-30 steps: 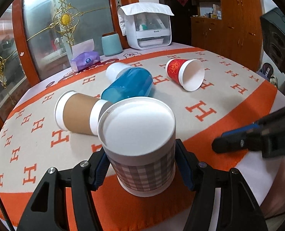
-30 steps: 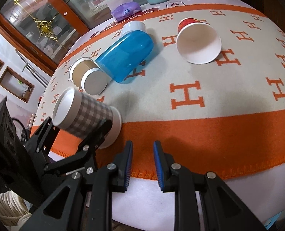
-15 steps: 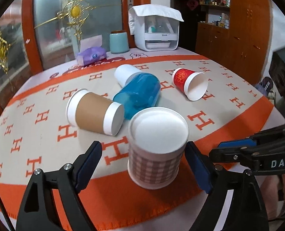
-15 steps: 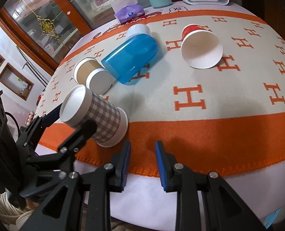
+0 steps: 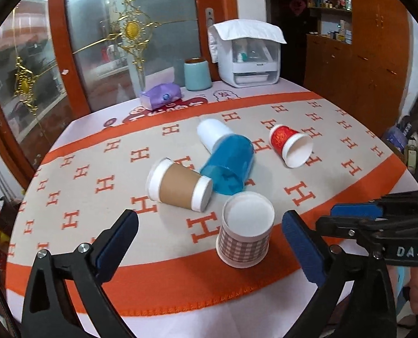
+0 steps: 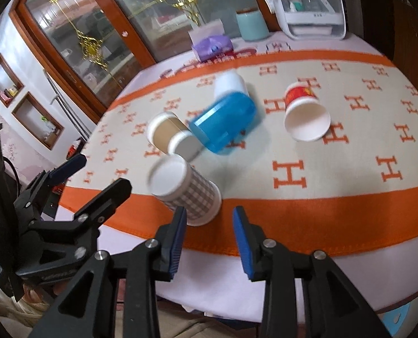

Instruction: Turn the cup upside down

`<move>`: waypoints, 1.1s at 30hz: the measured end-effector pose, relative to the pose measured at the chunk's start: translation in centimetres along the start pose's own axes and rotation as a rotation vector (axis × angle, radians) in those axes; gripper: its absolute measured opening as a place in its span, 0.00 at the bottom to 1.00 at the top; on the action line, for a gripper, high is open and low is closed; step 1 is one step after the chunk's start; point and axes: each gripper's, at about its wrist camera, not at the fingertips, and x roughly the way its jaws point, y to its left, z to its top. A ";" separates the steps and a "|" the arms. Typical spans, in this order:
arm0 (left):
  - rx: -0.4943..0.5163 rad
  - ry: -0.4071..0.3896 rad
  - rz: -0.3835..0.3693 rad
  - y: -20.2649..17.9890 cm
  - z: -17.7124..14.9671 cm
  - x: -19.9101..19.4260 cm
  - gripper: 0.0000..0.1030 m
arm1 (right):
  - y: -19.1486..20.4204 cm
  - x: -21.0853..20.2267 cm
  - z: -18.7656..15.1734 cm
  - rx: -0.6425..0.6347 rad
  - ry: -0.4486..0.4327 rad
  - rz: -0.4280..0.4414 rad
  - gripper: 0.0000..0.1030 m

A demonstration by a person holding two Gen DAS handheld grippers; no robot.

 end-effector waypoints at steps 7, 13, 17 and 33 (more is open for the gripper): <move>-0.104 0.057 0.015 0.6 2.4 -2.4 0.99 | 2.2 -4.8 1.1 -0.031 -0.127 0.012 0.43; -0.145 0.079 0.057 0.6 3.3 -3.3 0.99 | 3.7 -7.1 1.2 -0.092 -0.228 -0.050 0.49; -0.175 0.071 0.062 0.7 3.6 -4.1 0.99 | 4.2 -7.7 1.3 -0.116 -0.253 -0.070 0.49; -0.199 0.056 0.127 0.9 4.0 -4.4 0.99 | 4.5 -7.0 1.5 -0.120 -0.252 -0.089 0.51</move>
